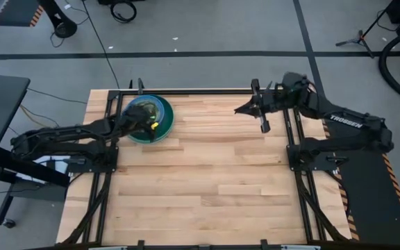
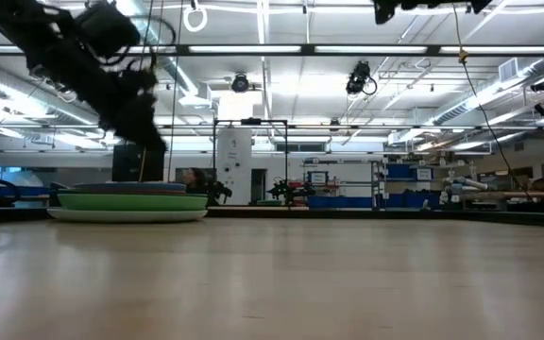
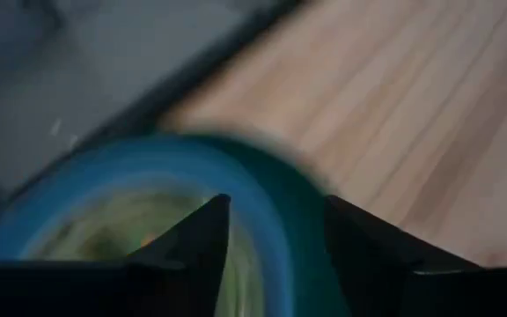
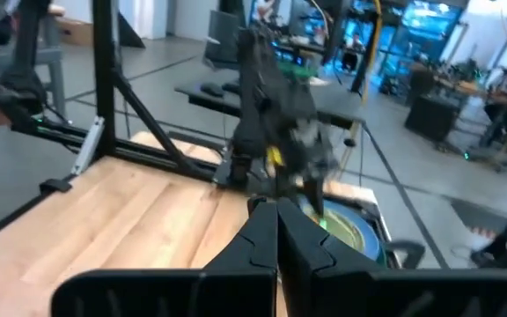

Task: Stack plastic plates
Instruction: Return to Home Position

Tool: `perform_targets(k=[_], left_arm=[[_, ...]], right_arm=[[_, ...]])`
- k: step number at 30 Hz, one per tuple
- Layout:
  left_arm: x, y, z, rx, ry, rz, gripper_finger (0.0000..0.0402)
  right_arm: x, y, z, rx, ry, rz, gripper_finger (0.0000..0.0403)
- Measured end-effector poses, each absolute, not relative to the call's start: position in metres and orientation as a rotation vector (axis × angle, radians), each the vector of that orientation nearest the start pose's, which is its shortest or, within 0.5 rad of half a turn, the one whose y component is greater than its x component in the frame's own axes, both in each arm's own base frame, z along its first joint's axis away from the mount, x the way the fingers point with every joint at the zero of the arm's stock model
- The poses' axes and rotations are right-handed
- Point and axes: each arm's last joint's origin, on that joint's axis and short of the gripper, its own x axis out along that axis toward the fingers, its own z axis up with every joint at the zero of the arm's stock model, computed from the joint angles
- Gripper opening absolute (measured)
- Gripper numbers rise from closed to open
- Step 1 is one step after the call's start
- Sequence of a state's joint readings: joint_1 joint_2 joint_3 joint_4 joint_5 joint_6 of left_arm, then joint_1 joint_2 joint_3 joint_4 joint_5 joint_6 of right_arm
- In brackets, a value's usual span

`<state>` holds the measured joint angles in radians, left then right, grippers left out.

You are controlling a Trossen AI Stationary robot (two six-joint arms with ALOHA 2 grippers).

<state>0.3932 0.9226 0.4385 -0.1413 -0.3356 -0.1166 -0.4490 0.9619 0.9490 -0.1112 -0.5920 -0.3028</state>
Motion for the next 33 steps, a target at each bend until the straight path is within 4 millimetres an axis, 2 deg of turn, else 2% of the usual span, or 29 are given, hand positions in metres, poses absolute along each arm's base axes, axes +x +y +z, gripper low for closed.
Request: perform_targets(k=[4,7,9,12,16,19,22,25,29,33], left_arm=[[0.167,0.077,0.226,-0.107,0.305,0.647,0.0193],[0.163,0.072,0.226,-0.082,0.146,0.53,0.0177],[0.159,0.067,0.219,-0.077,0.085,0.421,0.0164],[0.154,0.058,0.212,-0.076,-0.005,0.212,0.0144],[0.147,0.05,0.223,-0.074,-0.117,0.045,0.0114],[0.139,0.047,0.23,-0.025,-0.126,0.055,0.0072],[0.131,0.047,0.224,-0.011,-0.043,0.164,0.0016],[0.128,0.044,0.218,-0.049,0.021,0.224,0.0008],[0.13,0.033,0.22,-0.065,0.004,0.155,0.0004],[0.133,0.016,0.217,-0.055,0.037,0.14,0.0003]], right_arm=[[0.19,-0.087,0.339,-0.174,0.122,0.134,0.0003],[0.186,-0.086,0.314,-0.138,0.111,0.115,0.0002],[0.179,-0.083,0.303,-0.122,0.087,0.07,0.0002],[0.164,-0.079,0.297,-0.091,0.057,0.0,0.0002],[0.139,-0.069,0.302,-0.076,0.046,-0.032,0.0002],[0.119,-0.06,0.304,-0.099,0.06,-0.052,0.0002],[0.104,-0.051,0.299,-0.111,0.077,-0.061,0.0002],[0.097,-0.044,0.283,-0.08,0.04,-0.049,0.0001],[0.096,-0.041,0.254,-0.008,-0.016,-0.053,0.0001],[0.097,-0.042,0.229,0.058,0.012,-0.064,0.0001]])
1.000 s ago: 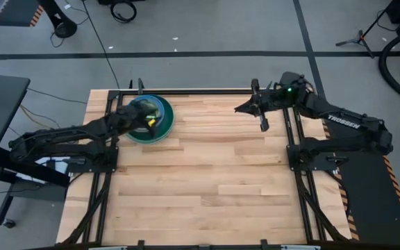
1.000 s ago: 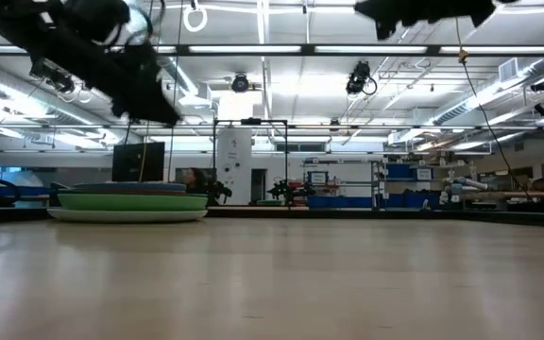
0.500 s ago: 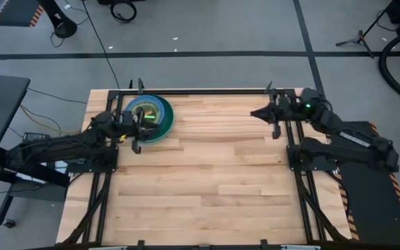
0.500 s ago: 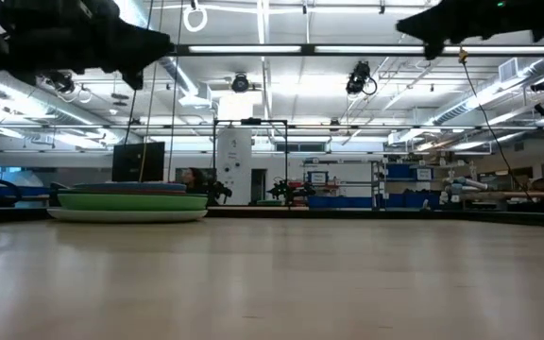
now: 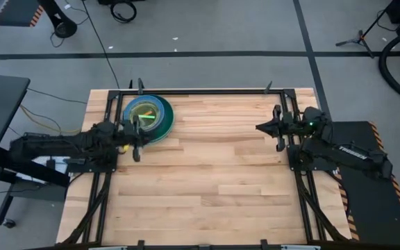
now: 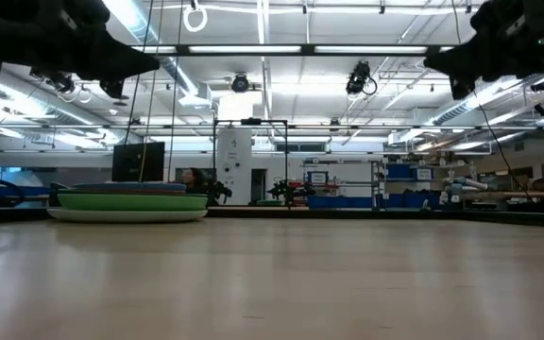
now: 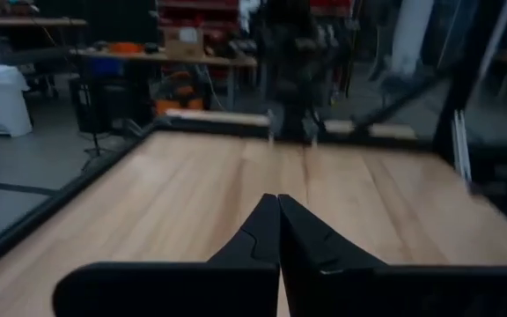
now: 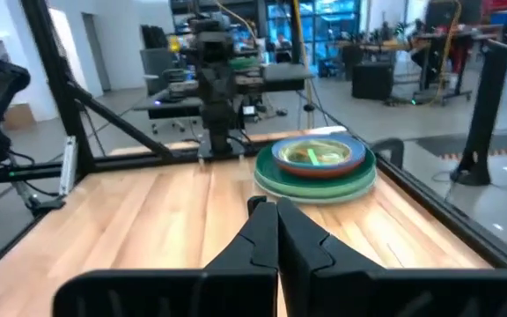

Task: Stack plastic plates
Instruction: Return to Home Position

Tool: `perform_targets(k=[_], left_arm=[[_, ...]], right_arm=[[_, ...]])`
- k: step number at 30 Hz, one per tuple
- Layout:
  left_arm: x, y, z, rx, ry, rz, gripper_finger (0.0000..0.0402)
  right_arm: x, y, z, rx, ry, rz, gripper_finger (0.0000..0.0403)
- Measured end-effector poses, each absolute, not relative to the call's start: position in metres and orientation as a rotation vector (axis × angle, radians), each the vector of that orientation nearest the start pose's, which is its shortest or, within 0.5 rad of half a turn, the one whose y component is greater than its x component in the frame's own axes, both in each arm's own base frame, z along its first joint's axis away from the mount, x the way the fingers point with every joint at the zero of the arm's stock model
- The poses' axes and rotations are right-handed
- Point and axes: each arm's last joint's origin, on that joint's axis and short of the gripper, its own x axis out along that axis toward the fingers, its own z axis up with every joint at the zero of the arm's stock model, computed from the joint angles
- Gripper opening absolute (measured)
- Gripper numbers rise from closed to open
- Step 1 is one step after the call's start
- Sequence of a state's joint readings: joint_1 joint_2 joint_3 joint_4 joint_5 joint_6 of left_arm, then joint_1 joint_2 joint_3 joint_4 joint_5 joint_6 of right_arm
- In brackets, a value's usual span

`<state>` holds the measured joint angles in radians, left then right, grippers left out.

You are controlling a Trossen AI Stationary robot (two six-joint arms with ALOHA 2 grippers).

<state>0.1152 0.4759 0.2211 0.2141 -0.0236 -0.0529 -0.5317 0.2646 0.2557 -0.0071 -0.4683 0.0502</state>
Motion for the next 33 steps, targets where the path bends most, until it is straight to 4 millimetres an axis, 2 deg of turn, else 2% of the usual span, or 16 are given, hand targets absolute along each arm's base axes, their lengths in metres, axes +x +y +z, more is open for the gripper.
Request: perform_targets(k=[2,5,10,16,19,21,27,30,33], left_arm=[[0.133,0.007,0.213,-0.026,0.077,0.125,0.0003],[0.128,-0.003,0.212,-0.008,0.094,0.059,0.0002],[0.108,-0.006,0.217,-0.017,0.052,0.001,0.0001],[0.079,-0.003,0.224,0.004,-0.08,-0.049,0.0001],[0.08,-0.002,0.222,0.01,-0.08,-0.033,0.0001],[0.084,-0.001,0.221,0.011,-0.108,-0.022,0.0001],[0.097,0.002,0.181,-0.029,-0.163,-0.008,0.0],[0.098,0.002,0.175,-0.038,-0.095,-0.011,0.0],[0.098,0.0,0.176,-0.021,-0.101,-0.094,0.0003]], right_arm=[[0.096,-0.042,0.223,0.07,0.018,-0.072,0.0003],[0.094,-0.04,0.225,0.055,-0.012,-0.068,0.0003],[0.087,-0.034,0.232,-0.016,-0.096,-0.023,0.0002],[0.085,-0.031,0.211,0.039,-0.168,0.042,0.0002],[0.088,-0.032,0.19,0.121,-0.177,0.079,0.0003],[0.089,-0.033,0.183,0.171,-0.147,0.08,0.0006],[0.09,-0.033,0.18,0.248,-0.125,0.054,0.0027],[0.09,-0.034,0.18,0.262,-0.127,0.048,0.0032],[0.09,-0.034,0.179,0.25,-0.12,0.047,0.0032]])
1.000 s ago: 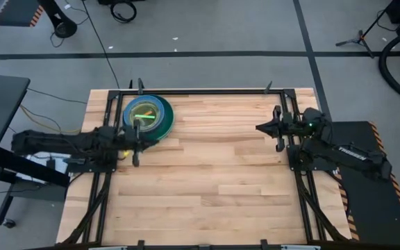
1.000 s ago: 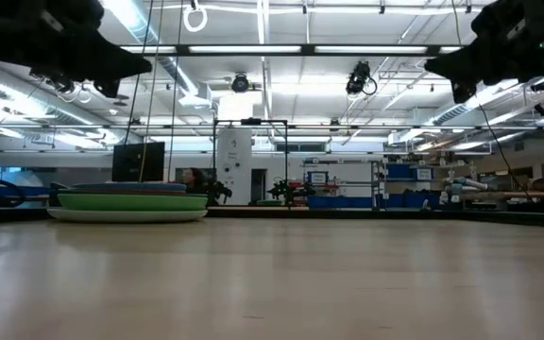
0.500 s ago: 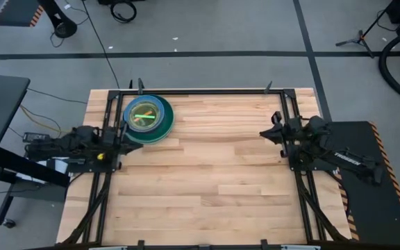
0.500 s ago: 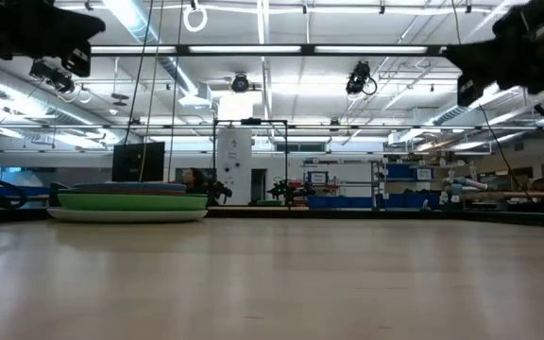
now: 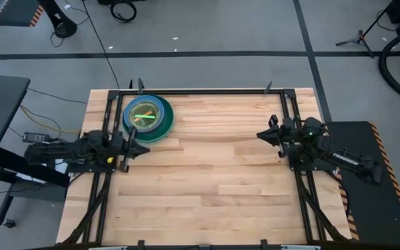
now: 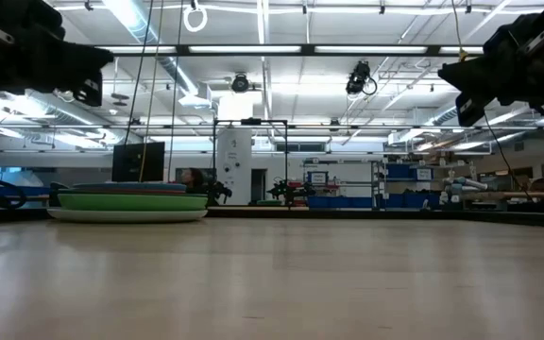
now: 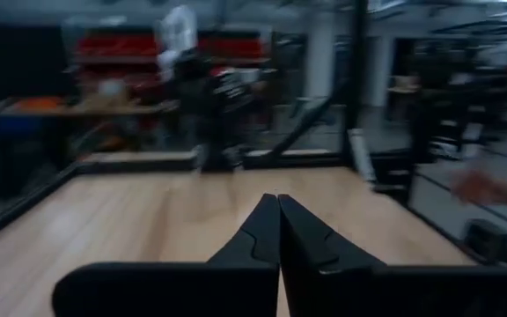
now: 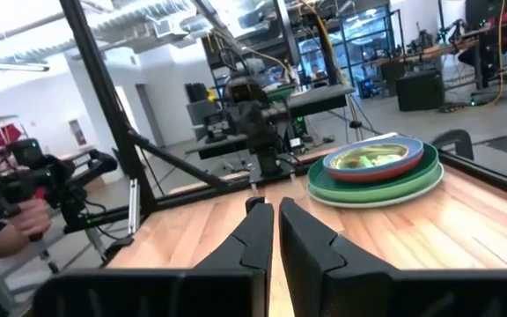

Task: Stack plastic plates
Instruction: Return to Home Position

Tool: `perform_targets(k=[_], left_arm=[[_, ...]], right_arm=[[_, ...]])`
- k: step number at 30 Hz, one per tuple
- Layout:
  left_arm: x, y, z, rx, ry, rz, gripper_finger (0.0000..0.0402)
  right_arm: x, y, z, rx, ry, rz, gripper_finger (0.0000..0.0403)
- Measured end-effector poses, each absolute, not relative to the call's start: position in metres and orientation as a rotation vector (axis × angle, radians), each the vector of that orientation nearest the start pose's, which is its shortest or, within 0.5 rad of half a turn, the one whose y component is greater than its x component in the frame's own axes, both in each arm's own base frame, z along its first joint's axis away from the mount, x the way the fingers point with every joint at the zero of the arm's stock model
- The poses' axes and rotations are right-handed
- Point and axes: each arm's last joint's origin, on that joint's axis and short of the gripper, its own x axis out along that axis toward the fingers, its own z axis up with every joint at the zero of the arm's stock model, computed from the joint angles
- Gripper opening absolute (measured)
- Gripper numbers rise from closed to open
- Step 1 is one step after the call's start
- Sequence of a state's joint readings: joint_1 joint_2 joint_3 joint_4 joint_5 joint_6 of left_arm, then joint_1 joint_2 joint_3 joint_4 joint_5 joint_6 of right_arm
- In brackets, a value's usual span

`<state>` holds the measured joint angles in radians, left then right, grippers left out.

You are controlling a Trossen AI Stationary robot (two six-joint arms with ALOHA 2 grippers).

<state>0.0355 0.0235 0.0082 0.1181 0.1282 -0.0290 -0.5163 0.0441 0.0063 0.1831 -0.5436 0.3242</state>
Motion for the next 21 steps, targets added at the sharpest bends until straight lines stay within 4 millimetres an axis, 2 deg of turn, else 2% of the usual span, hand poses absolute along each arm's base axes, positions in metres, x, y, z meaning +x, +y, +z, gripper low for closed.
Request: perform_targets(k=[3,21], left_arm=[[0.0977,-0.0024,0.1765,0.004,-0.109,-0.168,0.0008],[0.0985,-0.0024,0.1737,-0.013,-0.079,-0.169,0.0015]], right_arm=[[0.0899,-0.0339,0.1801,0.243,-0.127,0.047,0.0031],[0.09,-0.0339,0.18,0.242,-0.126,0.047,0.0032]])
